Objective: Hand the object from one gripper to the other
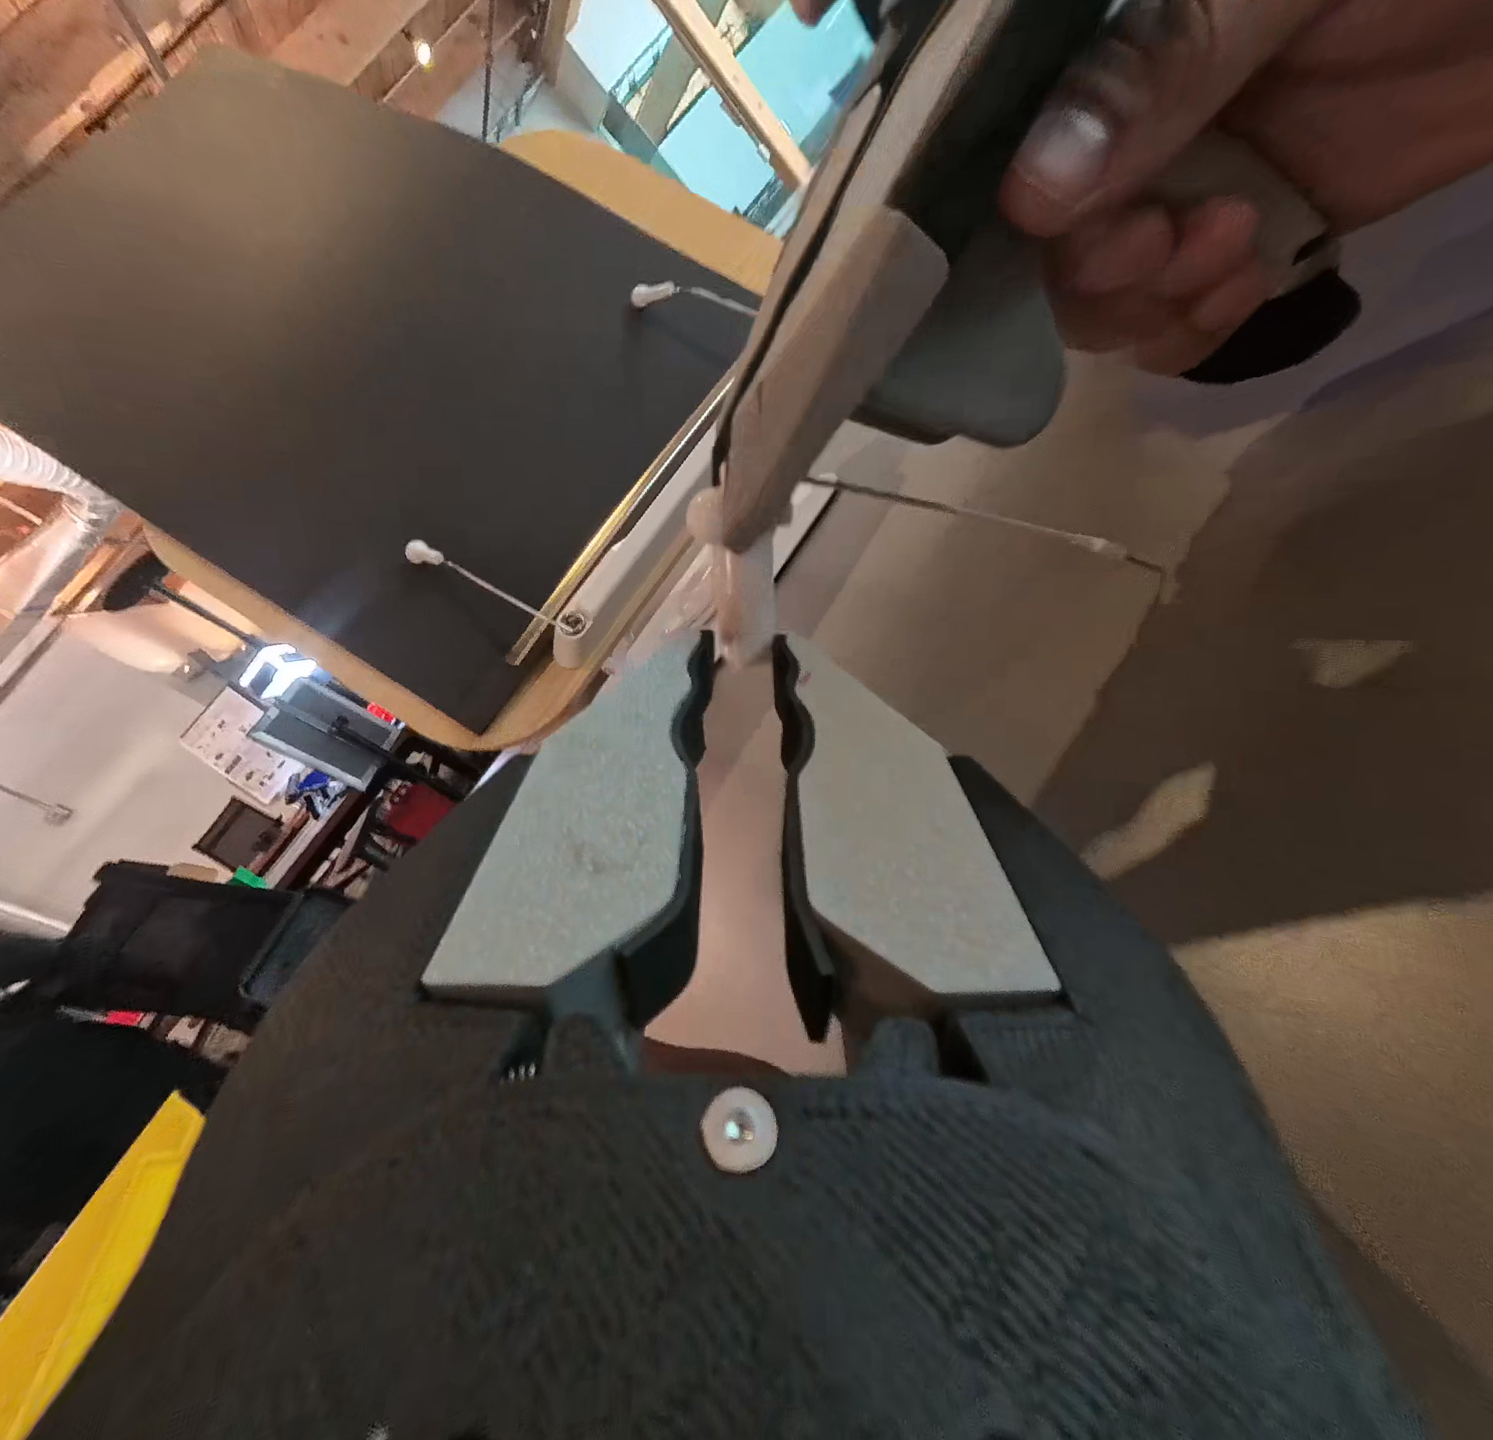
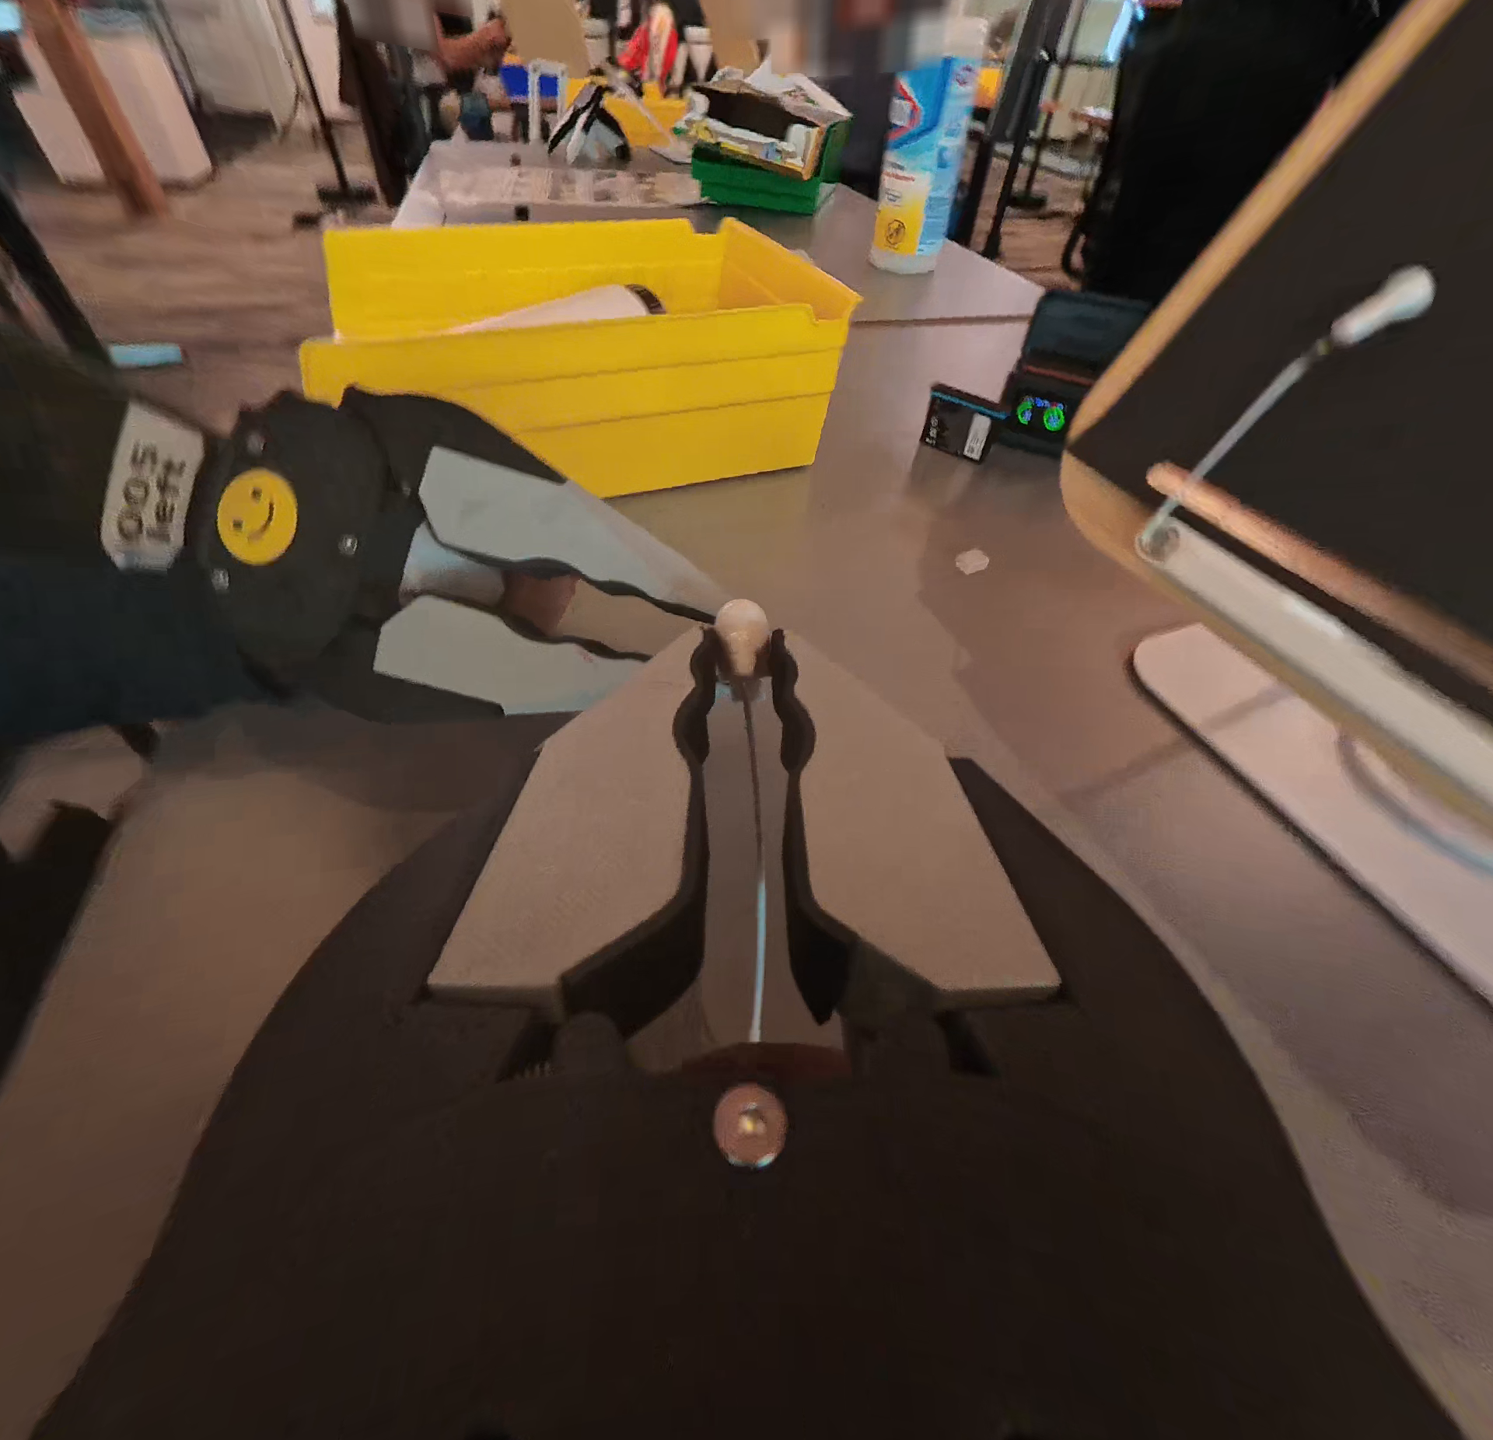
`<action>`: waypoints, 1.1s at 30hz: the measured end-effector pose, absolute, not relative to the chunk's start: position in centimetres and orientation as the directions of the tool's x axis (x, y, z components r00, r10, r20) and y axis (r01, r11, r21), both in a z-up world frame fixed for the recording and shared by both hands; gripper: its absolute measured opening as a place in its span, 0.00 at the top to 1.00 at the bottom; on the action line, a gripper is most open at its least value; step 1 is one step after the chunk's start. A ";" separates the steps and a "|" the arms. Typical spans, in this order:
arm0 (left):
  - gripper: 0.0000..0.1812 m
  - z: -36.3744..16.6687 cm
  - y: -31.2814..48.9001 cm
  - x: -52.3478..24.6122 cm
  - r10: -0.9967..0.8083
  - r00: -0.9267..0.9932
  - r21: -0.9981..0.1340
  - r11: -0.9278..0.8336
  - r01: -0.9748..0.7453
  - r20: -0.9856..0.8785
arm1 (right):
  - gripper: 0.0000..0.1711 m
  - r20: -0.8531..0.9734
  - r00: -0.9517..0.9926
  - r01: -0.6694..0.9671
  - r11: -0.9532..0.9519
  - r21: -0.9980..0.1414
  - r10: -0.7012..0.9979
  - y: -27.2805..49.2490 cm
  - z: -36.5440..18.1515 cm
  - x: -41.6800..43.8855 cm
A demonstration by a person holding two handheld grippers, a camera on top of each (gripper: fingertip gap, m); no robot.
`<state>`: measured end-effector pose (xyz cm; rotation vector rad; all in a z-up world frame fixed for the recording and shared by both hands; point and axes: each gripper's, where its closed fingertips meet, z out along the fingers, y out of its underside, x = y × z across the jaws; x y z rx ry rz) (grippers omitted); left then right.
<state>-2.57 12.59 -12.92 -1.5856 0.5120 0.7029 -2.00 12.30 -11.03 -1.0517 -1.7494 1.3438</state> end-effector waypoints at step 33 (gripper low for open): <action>0.93 -13.1 12.9 -4.7 -0.022 0.887 -0.877 -0.141 -0.459 -0.461 | 0.79 -0.535 -0.436 0.369 -0.399 -0.840 0.723 14.8 -10.6 -1.9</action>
